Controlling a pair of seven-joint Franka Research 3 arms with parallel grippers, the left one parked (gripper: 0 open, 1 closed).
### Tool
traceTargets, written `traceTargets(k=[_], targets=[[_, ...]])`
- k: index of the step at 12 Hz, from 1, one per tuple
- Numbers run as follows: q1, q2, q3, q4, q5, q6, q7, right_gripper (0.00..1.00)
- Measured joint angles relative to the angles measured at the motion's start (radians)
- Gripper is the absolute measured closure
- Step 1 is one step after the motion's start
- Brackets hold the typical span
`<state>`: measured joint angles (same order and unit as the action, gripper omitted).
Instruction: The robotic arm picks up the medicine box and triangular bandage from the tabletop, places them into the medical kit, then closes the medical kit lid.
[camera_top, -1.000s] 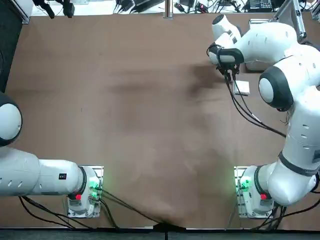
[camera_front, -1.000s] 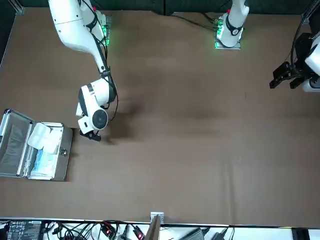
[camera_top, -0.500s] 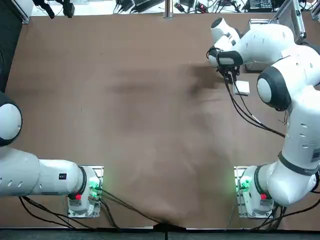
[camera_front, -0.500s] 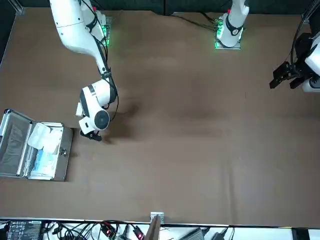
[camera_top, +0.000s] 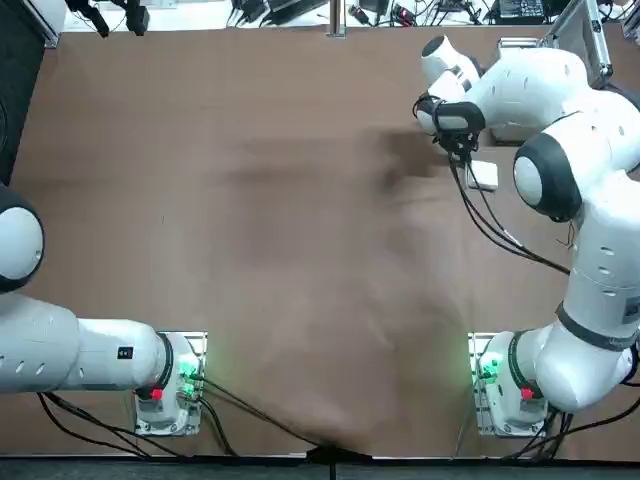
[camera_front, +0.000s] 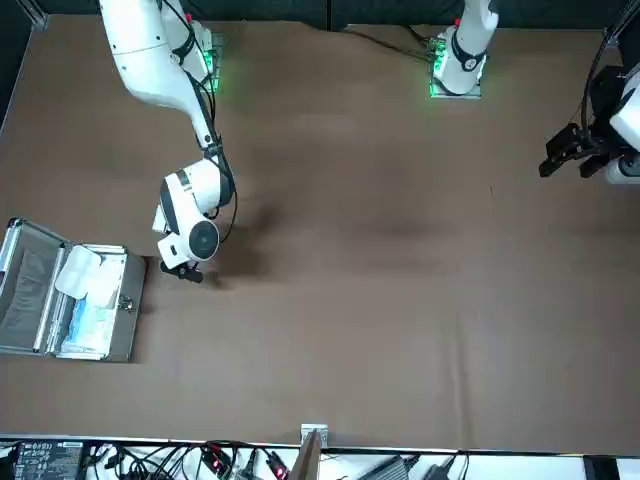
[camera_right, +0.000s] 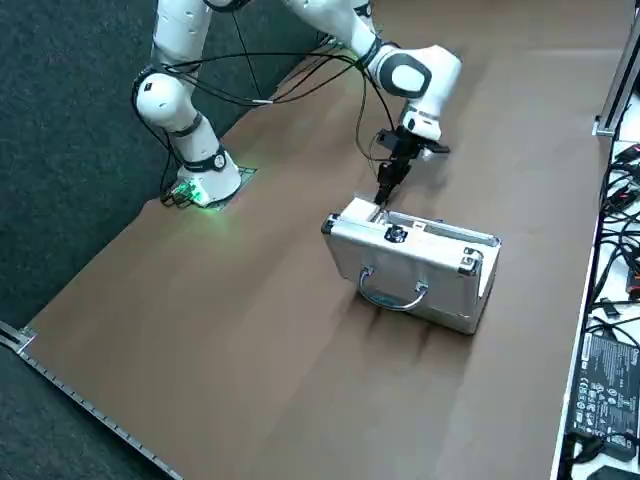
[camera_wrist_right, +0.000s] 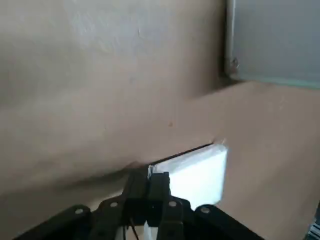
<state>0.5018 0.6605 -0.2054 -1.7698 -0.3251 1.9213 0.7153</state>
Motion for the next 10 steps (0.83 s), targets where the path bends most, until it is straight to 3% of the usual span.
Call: traceTargets(k=[3,6,10], targets=[[0.0,-0.048,-0.003,0.026,-0.004,-0.019,0.0,0.99],[-0.003,-0.129,-0.012,0.131,-0.005,-0.16,-0.04,0.99],[-0.005,-0.144,-0.026,0.233,-0.042,-0.237,-0.073,0.99]])
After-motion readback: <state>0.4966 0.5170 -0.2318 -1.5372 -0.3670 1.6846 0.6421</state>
